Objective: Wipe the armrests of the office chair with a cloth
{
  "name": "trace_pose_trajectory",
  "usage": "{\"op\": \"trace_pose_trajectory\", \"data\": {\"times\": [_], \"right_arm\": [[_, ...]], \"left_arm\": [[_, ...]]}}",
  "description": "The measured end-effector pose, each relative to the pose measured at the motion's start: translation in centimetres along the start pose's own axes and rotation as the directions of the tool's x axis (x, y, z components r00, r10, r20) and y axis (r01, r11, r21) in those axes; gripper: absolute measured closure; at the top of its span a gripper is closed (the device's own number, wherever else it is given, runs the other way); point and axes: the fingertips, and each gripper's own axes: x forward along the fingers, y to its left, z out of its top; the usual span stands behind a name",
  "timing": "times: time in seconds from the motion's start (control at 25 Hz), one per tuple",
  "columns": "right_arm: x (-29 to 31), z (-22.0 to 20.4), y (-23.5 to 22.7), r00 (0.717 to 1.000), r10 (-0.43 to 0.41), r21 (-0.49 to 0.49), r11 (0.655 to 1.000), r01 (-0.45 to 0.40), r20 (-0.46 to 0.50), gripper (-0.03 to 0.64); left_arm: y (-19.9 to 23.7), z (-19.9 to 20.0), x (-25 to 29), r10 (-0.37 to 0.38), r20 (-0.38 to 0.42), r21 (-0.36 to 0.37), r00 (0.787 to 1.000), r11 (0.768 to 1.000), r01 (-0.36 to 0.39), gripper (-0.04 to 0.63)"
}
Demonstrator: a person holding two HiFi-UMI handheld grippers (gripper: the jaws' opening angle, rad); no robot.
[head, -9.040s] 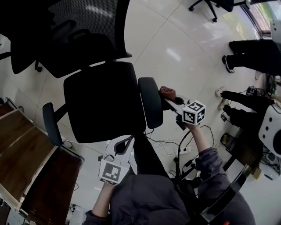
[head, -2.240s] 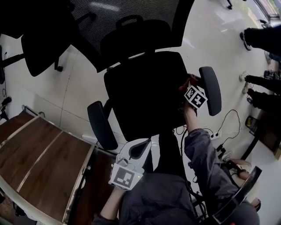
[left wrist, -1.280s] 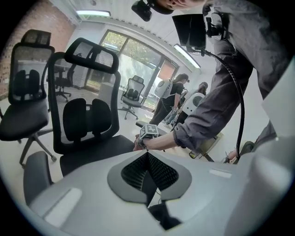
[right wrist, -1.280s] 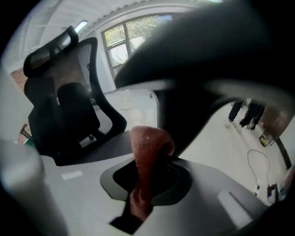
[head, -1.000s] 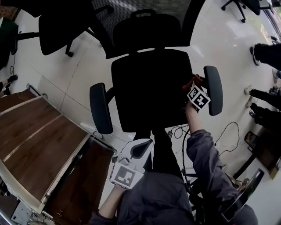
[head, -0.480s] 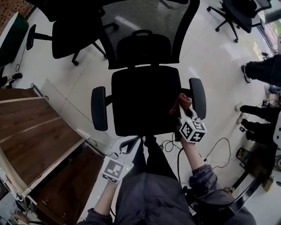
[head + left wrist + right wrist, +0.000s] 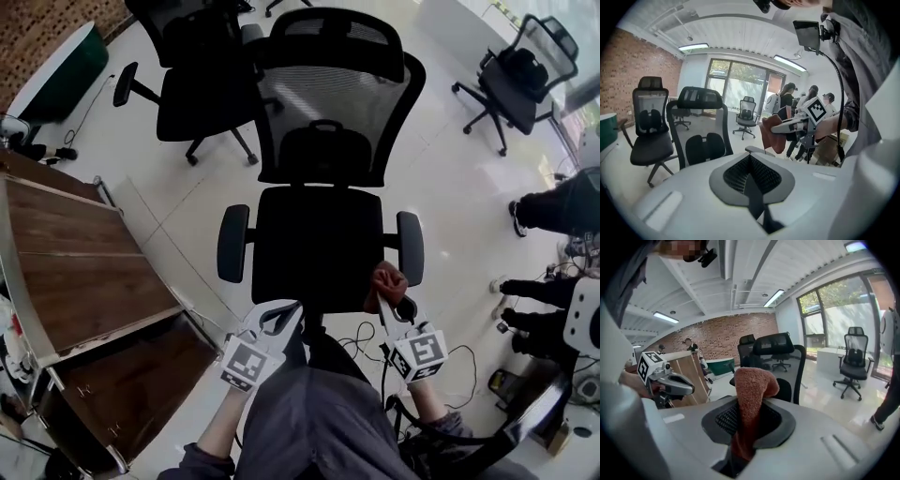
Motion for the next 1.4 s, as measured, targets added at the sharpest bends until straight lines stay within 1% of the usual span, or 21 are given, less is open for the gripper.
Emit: {"op": "trace_pose_trajectory", "data": {"times": [0.08,0.2,0.32,0.4,0.52,0.72,0.88,1.0,1.12,1.4], "right_arm": [[-0.6,1.1,0.9,1.000,0.024,-0.018,1.000,-0.024,0.011,0.561],[-0.9,1.8,1.9,0.998,0.056,-0.042,0.998,-0.055,0.024,0.561],[-0.5,2.4,2.4,0.996,0.089,-0.063,0.994,-0.087,0.032,0.561],[-0.3,2.6,2.7,0.994,0.108,-0.072,0.992,-0.106,0.028,0.561],[0.6,2.5,3.5,0.990,0.142,-0.092,0.986,-0.141,0.004,0.561],[4.0,1.8,6.2,0.973,0.225,-0.129,0.965,-0.230,-0.053,0.561],[8.3,0.5,9.0,0.950,0.287,-0.156,0.940,-0.303,-0.121,0.561],[11.5,-0.5,11.6,0.926,0.331,-0.185,0.913,-0.363,-0.183,0.561],[14.7,-0.9,13.8,0.901,0.371,-0.197,0.889,-0.414,-0.224,0.561],[25.7,-2.3,18.4,0.844,0.437,-0.237,0.824,-0.514,-0.311,0.561]], "left_arm": [[-0.5,1.2,-0.6,0.019,0.009,0.015,1.000,1.000,-0.019,0.580],[-1.1,2.7,-1.5,0.040,0.042,0.001,0.998,0.999,-0.041,0.580],[-1.7,3.6,-2.0,0.056,0.066,0.013,0.996,0.998,-0.057,0.580],[-1.9,3.7,-2.4,0.066,0.068,0.016,0.995,0.998,-0.067,0.580],[-1.6,3.6,-3.1,0.084,0.069,0.002,0.994,0.996,-0.084,0.580],[0.5,2.1,-4.8,0.126,0.063,-0.034,0.990,0.992,-0.124,0.580],[3.1,0.1,-6.7,0.164,0.056,-0.073,0.985,0.984,-0.160,0.580],[5.5,-2.2,-8.7,0.207,0.046,-0.127,0.977,0.972,-0.200,0.580],[8.0,-4.2,-10.1,0.236,0.035,-0.172,0.971,0.959,-0.227,0.580],[13.3,-7.9,-12.8,0.287,0.024,-0.253,0.958,0.928,-0.272,0.580]]}}
